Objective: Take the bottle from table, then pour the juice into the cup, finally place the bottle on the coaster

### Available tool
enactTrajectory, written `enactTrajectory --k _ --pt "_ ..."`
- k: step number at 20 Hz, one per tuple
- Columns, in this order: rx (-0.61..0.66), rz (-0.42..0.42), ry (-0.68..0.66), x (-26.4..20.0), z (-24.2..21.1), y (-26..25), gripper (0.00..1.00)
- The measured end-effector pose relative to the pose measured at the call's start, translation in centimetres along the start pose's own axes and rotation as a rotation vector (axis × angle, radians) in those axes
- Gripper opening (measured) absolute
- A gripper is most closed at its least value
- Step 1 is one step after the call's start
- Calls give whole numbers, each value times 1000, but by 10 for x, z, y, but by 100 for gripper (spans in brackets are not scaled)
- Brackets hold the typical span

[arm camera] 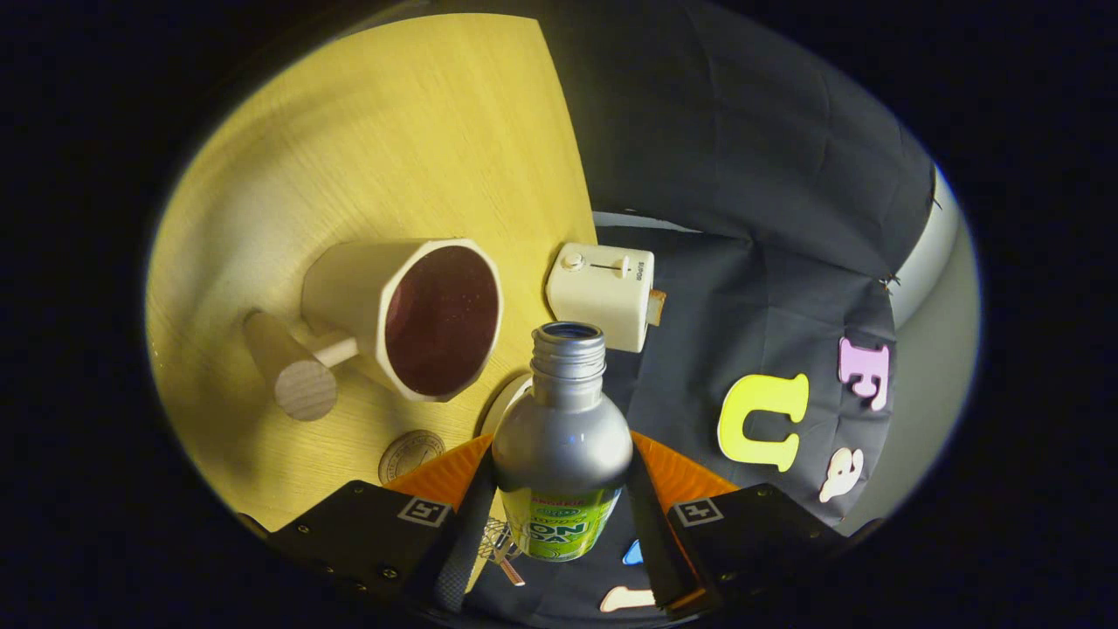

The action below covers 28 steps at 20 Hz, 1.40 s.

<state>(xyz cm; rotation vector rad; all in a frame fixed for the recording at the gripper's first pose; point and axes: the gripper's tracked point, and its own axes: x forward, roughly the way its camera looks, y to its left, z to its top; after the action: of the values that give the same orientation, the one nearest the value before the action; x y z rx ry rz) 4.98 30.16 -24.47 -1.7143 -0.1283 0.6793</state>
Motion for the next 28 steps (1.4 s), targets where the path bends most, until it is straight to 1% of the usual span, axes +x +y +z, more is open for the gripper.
enactTrajectory --k 3,7,11,15,17,20,22,28 --pt "87 -10 23 1 -13 -5 77" --pt "254 -20 46 0 -33 -9 77" --pt "452 -51 63 -2 -53 -18 77" --pt "687 -18 69 -4 -63 -10 77" --pt "773 -28 67 -3 -71 -13 77" --pt "900 -3 80 -1 -80 -5 77" --pt "1016 9 73 -3 -83 -2 77" --pt "1375 -3 16 3 -93 -12 77"
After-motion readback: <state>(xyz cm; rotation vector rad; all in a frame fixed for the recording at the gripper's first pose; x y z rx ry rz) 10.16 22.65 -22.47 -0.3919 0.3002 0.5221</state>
